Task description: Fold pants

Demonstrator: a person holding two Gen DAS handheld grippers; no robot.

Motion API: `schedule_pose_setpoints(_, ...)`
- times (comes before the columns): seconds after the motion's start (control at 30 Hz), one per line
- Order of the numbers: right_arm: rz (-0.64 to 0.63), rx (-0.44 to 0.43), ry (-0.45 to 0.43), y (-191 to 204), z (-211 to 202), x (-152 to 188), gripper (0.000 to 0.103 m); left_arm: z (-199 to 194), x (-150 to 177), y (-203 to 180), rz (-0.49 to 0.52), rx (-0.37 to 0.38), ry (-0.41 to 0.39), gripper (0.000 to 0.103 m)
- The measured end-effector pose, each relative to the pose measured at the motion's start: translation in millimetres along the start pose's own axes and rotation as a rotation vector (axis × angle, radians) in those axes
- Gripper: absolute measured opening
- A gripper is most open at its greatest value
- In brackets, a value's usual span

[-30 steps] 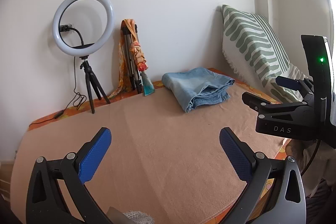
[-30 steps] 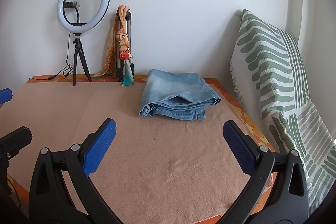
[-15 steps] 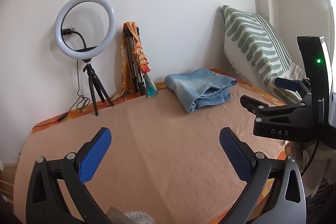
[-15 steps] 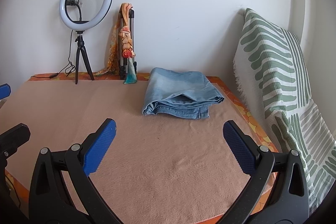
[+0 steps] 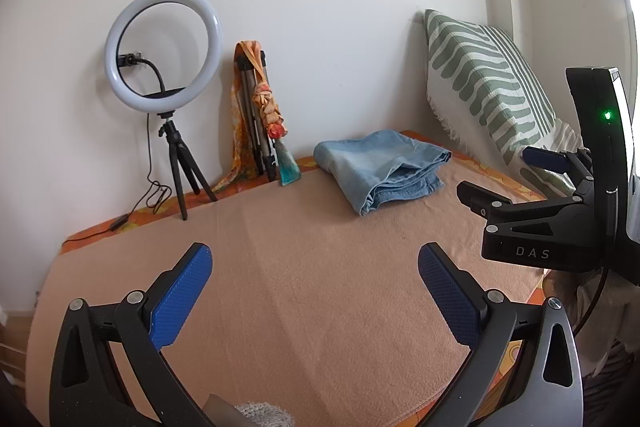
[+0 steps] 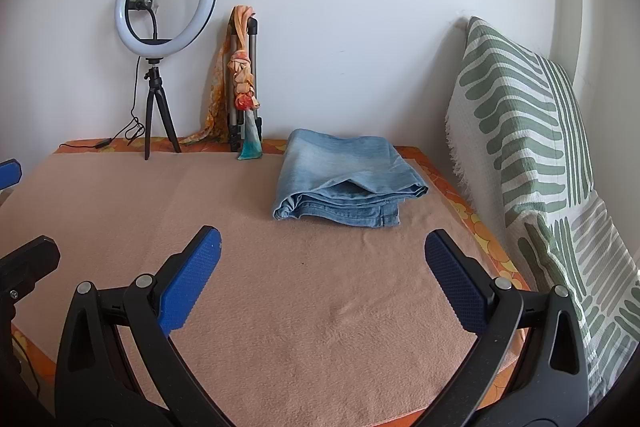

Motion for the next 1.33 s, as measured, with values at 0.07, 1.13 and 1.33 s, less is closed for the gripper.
schedule_pose_setpoints(0.07, 0.001, -0.001, 0.0, 0.6, 0.1, -0.2, 0.103, 0.3, 0.2, 0.1, 0.001, -0.001, 0.001, 0.103)
schedule_pose_setpoints(1.13, -0.005, -0.009, 0.0, 9.6, -1.5, -3.5, 0.103, -4.5, 0.7, 4.8, -0.024, 0.0, -0.014, 0.103)
schedule_pose_setpoints(1.33, -0.002, -0.015, 0.002, 14.9, -0.6, -3.7, 0.103, -7.4, -1.6, 10.6, -0.056, 0.024, -0.026, 0.103)
Point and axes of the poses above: each gripper's, at about its wrist camera, not at the fingertips, and z roughly the way its jaws point, y to its left, x to its underside, the point moved 6 cm from there along z, roughly the way its jaws point, and after that the axes turned 8 degrees about -y, right-handed, at the moved point
